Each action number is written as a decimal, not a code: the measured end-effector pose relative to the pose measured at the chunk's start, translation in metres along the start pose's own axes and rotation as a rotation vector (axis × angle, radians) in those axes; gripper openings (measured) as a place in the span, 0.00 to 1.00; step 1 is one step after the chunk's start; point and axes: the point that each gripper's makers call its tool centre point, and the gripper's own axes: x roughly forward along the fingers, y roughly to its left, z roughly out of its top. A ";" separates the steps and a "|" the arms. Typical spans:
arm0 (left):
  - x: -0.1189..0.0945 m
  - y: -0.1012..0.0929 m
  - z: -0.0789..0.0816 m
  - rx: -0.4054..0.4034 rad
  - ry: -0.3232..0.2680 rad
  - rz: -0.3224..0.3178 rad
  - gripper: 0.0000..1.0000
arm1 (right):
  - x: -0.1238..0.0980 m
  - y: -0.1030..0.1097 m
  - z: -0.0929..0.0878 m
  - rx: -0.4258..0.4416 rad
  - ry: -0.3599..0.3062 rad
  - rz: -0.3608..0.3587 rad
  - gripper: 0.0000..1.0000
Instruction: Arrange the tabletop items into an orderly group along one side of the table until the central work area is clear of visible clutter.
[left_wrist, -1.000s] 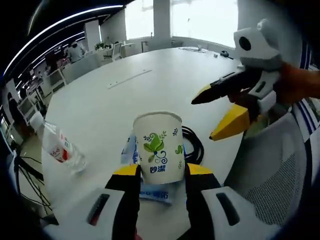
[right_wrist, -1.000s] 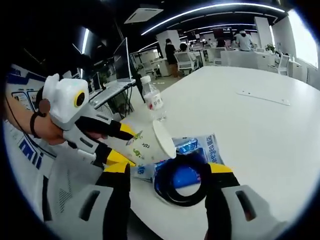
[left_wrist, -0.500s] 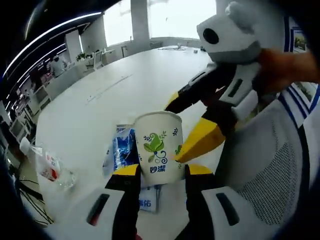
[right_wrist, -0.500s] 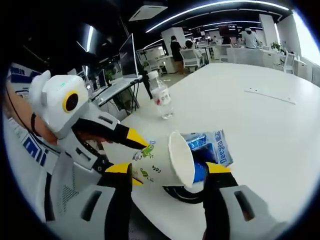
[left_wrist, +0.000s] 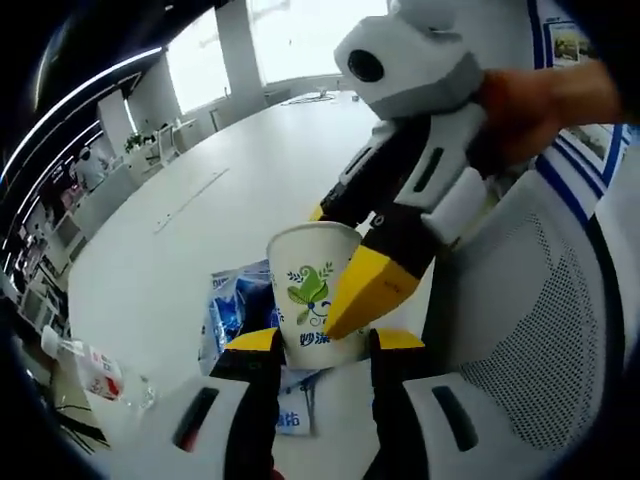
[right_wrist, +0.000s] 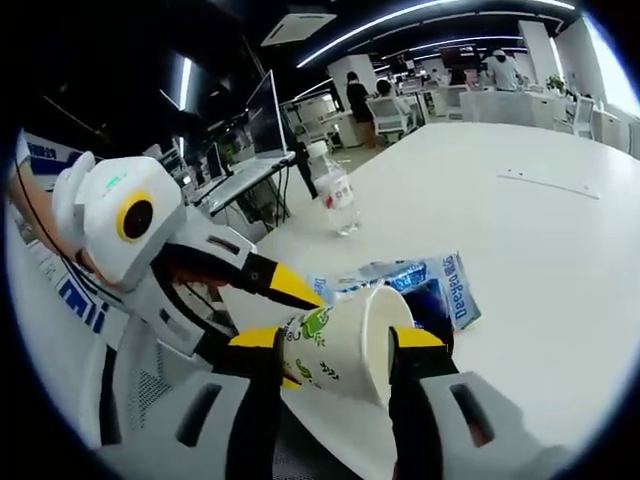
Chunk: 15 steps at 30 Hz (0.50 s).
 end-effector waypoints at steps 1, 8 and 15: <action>0.000 -0.001 0.000 0.007 0.000 -0.002 0.34 | 0.000 0.001 0.000 0.001 0.000 0.004 0.38; 0.003 -0.001 0.000 0.037 0.003 -0.014 0.34 | 0.001 0.002 0.000 0.008 0.003 0.011 0.32; 0.004 -0.001 -0.002 0.070 0.014 -0.017 0.34 | -0.001 0.006 0.003 0.028 -0.021 0.033 0.20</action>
